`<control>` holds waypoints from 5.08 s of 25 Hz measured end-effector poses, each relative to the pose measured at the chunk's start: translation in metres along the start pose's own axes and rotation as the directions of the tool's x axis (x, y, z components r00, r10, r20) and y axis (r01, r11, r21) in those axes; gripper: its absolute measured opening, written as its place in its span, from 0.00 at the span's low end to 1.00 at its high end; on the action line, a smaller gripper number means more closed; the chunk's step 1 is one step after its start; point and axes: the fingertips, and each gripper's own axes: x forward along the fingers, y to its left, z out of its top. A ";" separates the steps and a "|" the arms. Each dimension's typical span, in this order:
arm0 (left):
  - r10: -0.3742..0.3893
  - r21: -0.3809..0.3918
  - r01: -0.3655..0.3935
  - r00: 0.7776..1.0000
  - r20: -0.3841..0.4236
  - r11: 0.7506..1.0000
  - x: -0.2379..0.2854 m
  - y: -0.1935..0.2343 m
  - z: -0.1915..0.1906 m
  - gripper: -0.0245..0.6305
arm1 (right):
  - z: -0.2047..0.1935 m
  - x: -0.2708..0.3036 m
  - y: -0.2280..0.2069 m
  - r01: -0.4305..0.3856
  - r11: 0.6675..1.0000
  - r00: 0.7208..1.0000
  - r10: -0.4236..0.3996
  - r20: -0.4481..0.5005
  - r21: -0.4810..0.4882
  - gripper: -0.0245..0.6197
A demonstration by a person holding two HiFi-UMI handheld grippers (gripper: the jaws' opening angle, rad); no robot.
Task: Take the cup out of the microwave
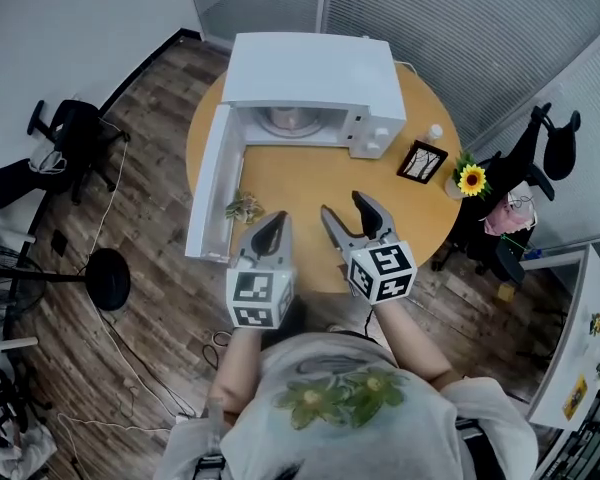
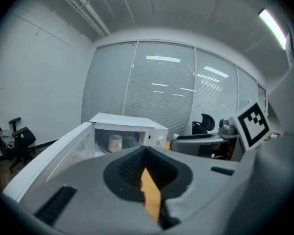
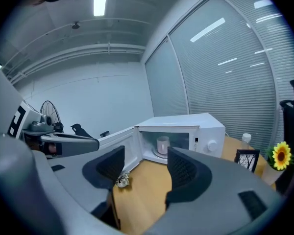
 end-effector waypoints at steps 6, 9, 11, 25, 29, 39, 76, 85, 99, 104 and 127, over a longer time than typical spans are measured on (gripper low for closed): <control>-0.058 -0.013 0.057 0.998 -0.033 0.998 0.022 0.013 -0.003 0.04 | 0.001 0.039 -0.004 0.037 0.999 0.999 -0.037 -0.032 0.007 0.45; -0.075 -0.016 0.074 0.996 -0.040 0.997 0.034 0.019 -0.008 0.04 | 0.000 0.057 -0.011 0.056 0.998 0.997 -0.055 -0.051 0.012 0.45; -0.087 -0.025 0.086 0.995 -0.051 0.996 0.040 0.024 -0.013 0.04 | -0.002 0.069 -0.015 0.065 0.998 0.996 -0.064 -0.062 0.018 0.45; -0.028 -0.102 0.015 0.992 -0.126 0.995 0.088 0.059 -0.032 0.04 | -0.009 0.181 -0.053 0.011 1.000 0.990 -0.009 -0.144 0.015 0.45; -0.013 -0.114 -0.003 0.990 -0.140 0.993 0.099 0.060 -0.034 0.04 | -0.013 0.206 -0.057 -0.016 1.000 0.985 0.017 -0.173 0.006 0.45; 0.019 -0.144 -0.042 0.987 -0.157 0.989 0.121 0.067 -0.035 0.04 | -0.035 0.261 -0.075 -0.023 0.999 0.977 0.032 -0.211 0.043 0.45; 0.052 -0.179 -0.097 0.969 -0.242 0.979 0.131 0.094 -0.069 0.04 | -0.076 0.328 -0.098 0.016 0.993 0.933 -0.056 -0.355 -0.114 0.13; 0.046 -0.174 -0.086 0.974 -0.221 0.981 0.128 0.091 -0.057 0.04 | -0.063 0.315 -0.092 -0.008 0.990 0.947 -0.037 -0.318 -0.140 0.13; 0.076 -0.137 -0.104 0.977 -0.197 0.985 0.114 0.094 -0.050 0.04 | -0.054 0.281 -0.080 -0.062 0.990 0.955 0.023 -0.294 -0.124 0.13; 0.088 -0.144 -0.116 0.979 -0.186 0.983 0.103 0.098 -0.043 0.04 | -0.046 0.266 -0.071 -0.082 0.989 0.958 0.044 -0.282 -0.126 0.13; 0.092 -0.099 -0.105 0.987 -0.133 0.989 0.075 0.092 -0.028 0.04 | -0.002 0.169 -0.029 -0.153 0.987 0.980 0.144 -0.135 -0.057 0.13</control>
